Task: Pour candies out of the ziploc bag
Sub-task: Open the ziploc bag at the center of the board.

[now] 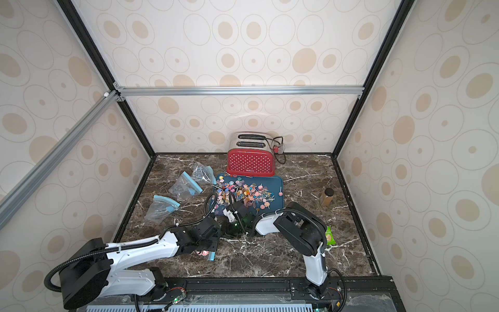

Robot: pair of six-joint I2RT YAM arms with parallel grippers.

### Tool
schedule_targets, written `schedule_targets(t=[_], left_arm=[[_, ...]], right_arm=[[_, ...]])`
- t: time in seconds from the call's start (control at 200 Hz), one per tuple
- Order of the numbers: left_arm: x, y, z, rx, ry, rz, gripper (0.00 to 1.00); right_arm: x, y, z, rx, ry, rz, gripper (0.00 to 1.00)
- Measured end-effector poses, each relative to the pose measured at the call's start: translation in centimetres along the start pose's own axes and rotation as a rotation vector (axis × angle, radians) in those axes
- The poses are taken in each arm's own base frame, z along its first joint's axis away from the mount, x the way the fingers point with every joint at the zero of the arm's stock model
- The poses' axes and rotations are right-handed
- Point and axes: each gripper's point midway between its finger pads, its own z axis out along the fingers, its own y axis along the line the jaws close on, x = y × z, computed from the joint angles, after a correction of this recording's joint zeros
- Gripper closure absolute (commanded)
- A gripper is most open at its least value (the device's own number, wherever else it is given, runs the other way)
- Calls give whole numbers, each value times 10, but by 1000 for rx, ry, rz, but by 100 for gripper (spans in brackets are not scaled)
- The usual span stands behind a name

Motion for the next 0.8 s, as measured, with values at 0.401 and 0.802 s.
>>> schedule_targets(t=[0.401, 0.802], left_arm=[[-4, 4, 0, -24, -21, -16, 81], [1, 8, 6, -46, -2, -12, 79]], right_arm=[[1, 0, 0, -3, -1, -3, 100], [2, 1, -1, -7, 0, -6, 100]])
